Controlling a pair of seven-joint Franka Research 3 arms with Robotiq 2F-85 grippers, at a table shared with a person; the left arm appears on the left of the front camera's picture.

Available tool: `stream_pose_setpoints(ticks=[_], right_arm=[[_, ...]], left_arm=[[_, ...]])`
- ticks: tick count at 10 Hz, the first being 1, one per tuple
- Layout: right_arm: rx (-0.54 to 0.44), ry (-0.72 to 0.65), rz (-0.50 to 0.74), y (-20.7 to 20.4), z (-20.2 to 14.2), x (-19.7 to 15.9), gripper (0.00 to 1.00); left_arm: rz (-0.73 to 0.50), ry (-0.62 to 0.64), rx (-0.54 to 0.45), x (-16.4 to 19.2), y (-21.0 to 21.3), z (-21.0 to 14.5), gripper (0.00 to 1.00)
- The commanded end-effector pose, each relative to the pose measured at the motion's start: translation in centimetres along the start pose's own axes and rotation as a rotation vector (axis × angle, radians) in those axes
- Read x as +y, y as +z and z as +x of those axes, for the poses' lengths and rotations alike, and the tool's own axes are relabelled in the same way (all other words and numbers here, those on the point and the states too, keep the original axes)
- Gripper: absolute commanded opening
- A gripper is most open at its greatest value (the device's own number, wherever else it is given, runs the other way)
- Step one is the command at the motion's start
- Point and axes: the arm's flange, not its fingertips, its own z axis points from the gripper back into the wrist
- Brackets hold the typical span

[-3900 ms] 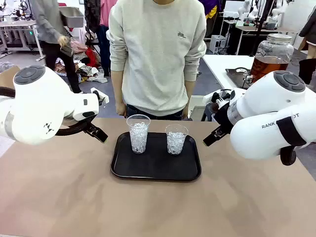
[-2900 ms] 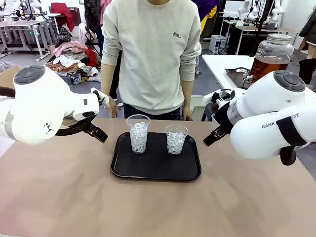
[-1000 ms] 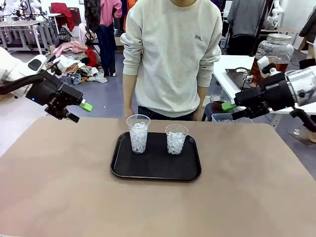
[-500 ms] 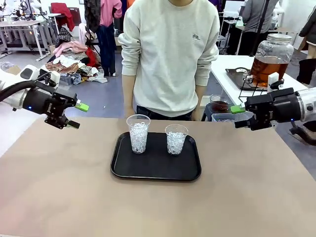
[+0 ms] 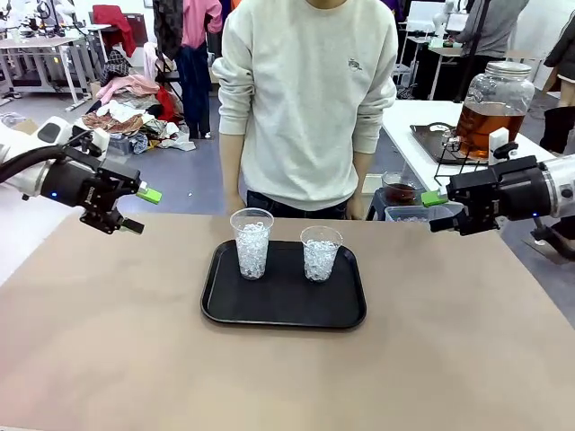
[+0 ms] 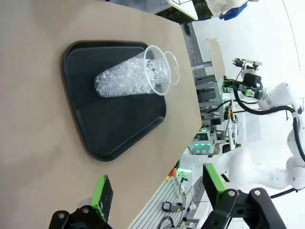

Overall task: Pour the drink into the iced cup.
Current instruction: Pick up the iced cup indicated by the human and present it to them.

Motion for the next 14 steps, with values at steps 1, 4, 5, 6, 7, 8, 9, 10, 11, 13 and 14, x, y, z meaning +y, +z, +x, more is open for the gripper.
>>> stream_pose_setpoints(ticks=[1,4,5,6,7,8,9,10,11,13,14], right_arm=[[-0.005,-0.077,0.122,0.0,1.1,-1.0,1.0],[0.009,-0.142,0.231,0.5,1.8,-2.3,1.0],[0.019,-0.147,0.264,0.6,1.9,-2.8,1.0],[0.022,-0.157,0.278,0.7,2.0,-3.4,1.0],[0.027,-0.175,0.297,0.7,2.1,-4.1,1.0],[0.022,-0.192,0.309,0.7,2.2,-4.7,1.0],[0.02,-0.204,0.314,0.7,2.3,-5.1,1.0],[0.026,-0.212,0.327,0.6,2.3,-5.5,1.0],[0.027,-0.216,0.33,0.5,2.4,-5.6,1.0],[0.033,-0.219,0.338,0.5,2.3,-5.6,1.0],[0.05,-0.219,0.298,0.3,1.6,-5.9,1.0]], left_arm=[[-0.084,0.028,-0.013,1.5,0.0,1.0,1.0],[-0.153,0.066,-0.035,4.4,0.7,1.4,1.0],[-0.191,0.049,-0.033,5.1,0.8,1.5,1.0],[-0.22,0.041,-0.03,5.8,0.9,1.8,1.0],[-0.244,0.042,-0.032,6.5,1.0,2.1,1.0],[-0.271,0.05,-0.041,7.1,1.2,2.4,1.0],[-0.285,0.061,-0.053,7.6,1.2,2.6,1.0],[-0.293,0.071,-0.059,7.9,1.2,2.7,1.0],[-0.295,0.081,-0.06,8.0,1.3,2.8,1.0],[-0.261,0.09,-0.043,8.0,1.1,2.4,1.0],[-0.261,0.09,-0.043,8.0,1.1,2.4,1.0]])
